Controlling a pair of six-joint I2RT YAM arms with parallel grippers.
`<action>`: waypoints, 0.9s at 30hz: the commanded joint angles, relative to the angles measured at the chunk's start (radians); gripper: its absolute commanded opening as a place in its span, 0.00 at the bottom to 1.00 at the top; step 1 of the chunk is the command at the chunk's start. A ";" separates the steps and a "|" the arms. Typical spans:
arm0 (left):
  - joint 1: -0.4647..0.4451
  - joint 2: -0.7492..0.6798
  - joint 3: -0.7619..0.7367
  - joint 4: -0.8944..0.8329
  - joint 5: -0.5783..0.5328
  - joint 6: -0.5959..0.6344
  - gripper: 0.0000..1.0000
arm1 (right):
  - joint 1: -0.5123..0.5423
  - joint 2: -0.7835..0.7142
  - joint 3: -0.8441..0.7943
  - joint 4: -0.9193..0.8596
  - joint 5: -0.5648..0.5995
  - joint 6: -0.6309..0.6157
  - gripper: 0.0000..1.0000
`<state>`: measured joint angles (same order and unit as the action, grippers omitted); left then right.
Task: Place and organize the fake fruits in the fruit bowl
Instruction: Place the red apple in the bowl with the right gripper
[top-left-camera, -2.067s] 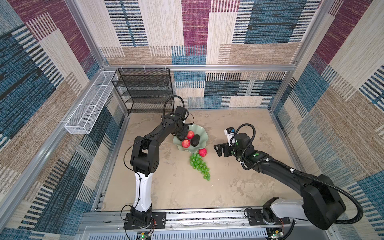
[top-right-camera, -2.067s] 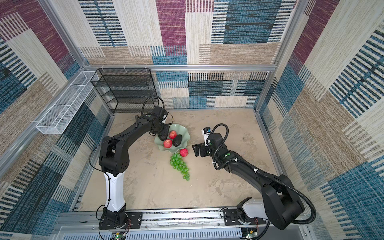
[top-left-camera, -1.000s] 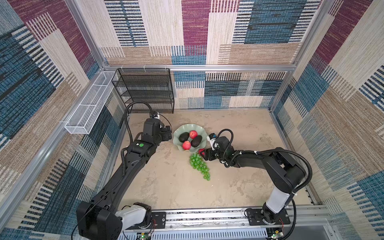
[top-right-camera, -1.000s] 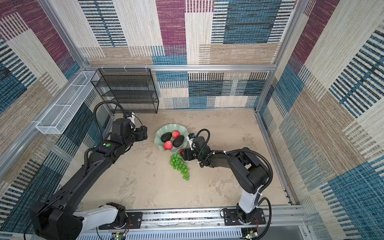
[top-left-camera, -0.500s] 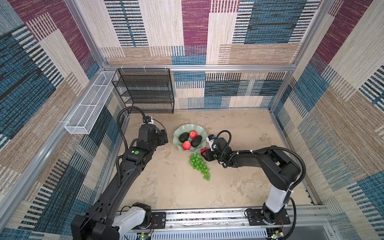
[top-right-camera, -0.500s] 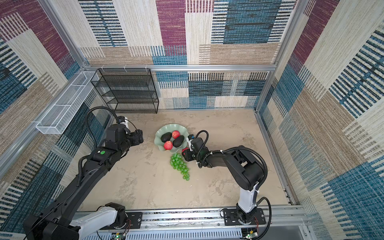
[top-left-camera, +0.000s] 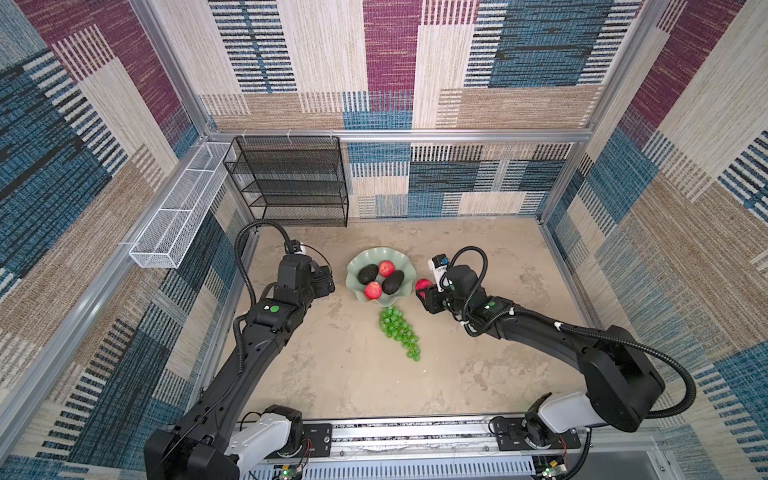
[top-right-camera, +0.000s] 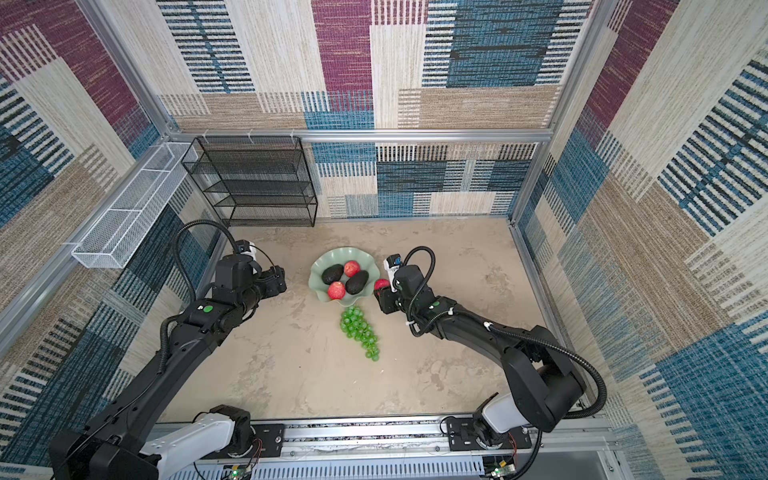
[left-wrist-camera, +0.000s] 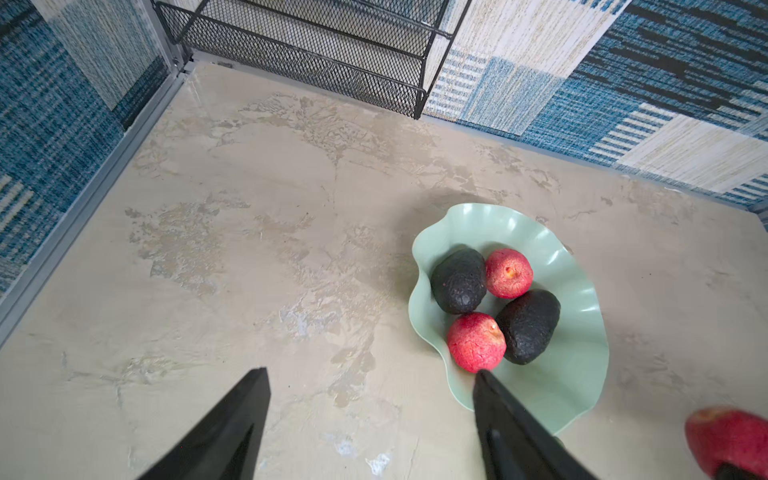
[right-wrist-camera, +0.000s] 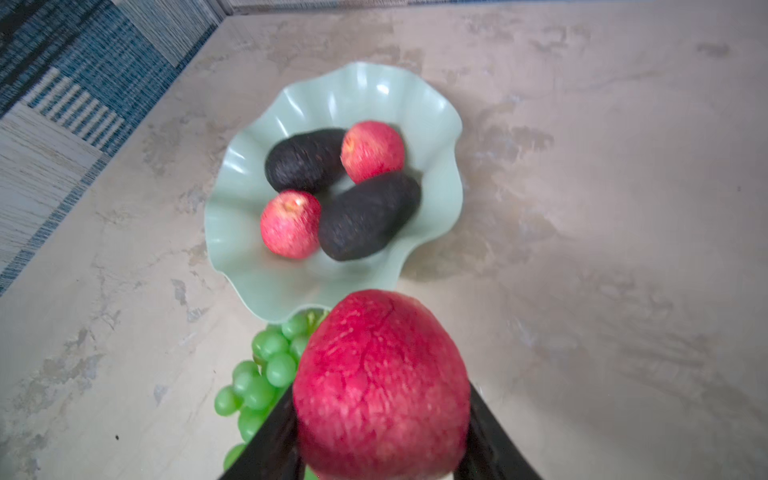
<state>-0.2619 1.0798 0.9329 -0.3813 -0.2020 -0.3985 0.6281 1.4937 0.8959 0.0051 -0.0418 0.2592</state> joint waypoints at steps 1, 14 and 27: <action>0.002 -0.028 -0.029 0.027 0.053 -0.035 0.80 | 0.005 0.092 0.107 -0.014 -0.019 -0.044 0.45; 0.003 -0.134 -0.136 0.150 0.670 0.059 0.80 | 0.085 0.399 0.358 -0.075 -0.026 -0.068 0.47; 0.003 -0.111 -0.136 0.237 0.899 0.056 0.81 | 0.088 0.307 0.311 -0.100 0.019 -0.045 0.78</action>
<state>-0.2604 0.9638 0.7963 -0.2062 0.6094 -0.3668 0.7158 1.8439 1.2331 -0.1074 -0.0410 0.1993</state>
